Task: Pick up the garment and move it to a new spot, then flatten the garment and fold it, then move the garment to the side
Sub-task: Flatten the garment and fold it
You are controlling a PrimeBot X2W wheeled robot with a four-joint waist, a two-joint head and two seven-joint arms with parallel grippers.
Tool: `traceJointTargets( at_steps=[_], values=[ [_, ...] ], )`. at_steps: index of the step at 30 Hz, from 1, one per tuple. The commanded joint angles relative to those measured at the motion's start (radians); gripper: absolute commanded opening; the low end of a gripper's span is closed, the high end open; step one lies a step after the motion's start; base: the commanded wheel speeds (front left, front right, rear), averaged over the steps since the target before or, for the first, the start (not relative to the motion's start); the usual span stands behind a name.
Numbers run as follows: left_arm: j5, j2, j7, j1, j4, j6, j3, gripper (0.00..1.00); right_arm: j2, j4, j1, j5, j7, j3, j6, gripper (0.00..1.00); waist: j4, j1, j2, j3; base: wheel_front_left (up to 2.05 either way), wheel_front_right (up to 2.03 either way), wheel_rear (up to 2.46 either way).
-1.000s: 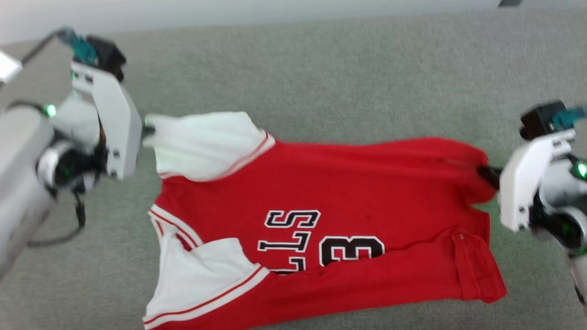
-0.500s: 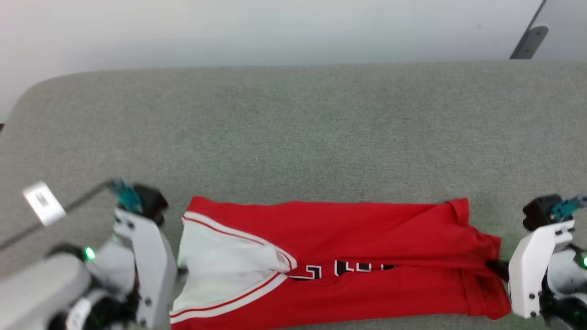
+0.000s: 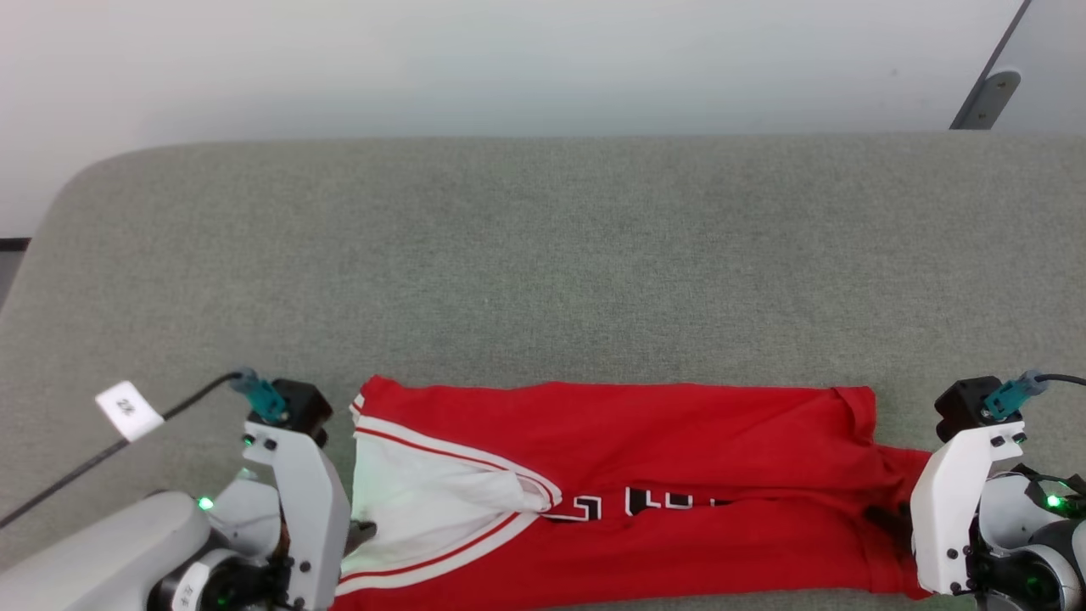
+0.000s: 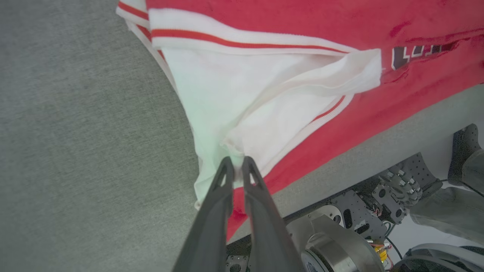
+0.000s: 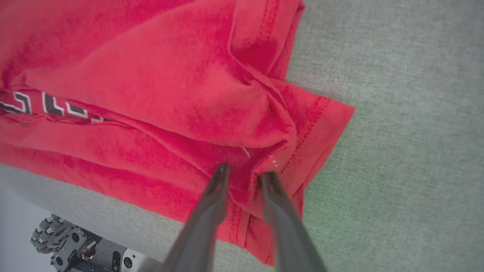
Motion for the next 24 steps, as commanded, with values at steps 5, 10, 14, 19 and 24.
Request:
traceJointTargets(
  at_steps=[5,10,14,19,24],
  values=[
    [-0.006,0.023,-0.045,0.006,-0.01,0.0,0.03,1.0,0.008,-0.008,-0.013,0.012,0.02,-0.034,-0.002,1.0,0.013,0.0,0.0,-0.032,0.0,0.0,0.0],
    [-0.006,0.048,-0.102,0.031,-0.044,0.013,0.053,1.0,0.008,-0.026,-0.006,0.01,0.019,-0.068,-0.002,1.0,0.022,0.0,0.0,-0.052,0.0,0.0,0.0],
    [0.013,0.076,-0.207,0.066,-0.081,0.024,0.082,1.0,0.017,-0.034,0.007,-0.013,0.028,-0.117,-0.002,1.0,0.028,0.0,0.0,-0.068,0.0,0.0,0.0],
    [0.038,0.102,-0.402,0.139,-0.099,0.041,0.127,1.0,0.039,-0.031,0.029,-0.051,0.062,-0.19,-0.002,1.0,0.036,0.0,0.0,-0.078,0.0,0.0,0.0],
    [0.06,0.109,-0.626,0.22,-0.093,0.053,0.179,1.0,0.059,-0.011,0.026,-0.103,0.088,-0.242,-0.002,1.0,0.052,0.0,0.0,-0.082,0.0,0.0,0.0]
  ],
)
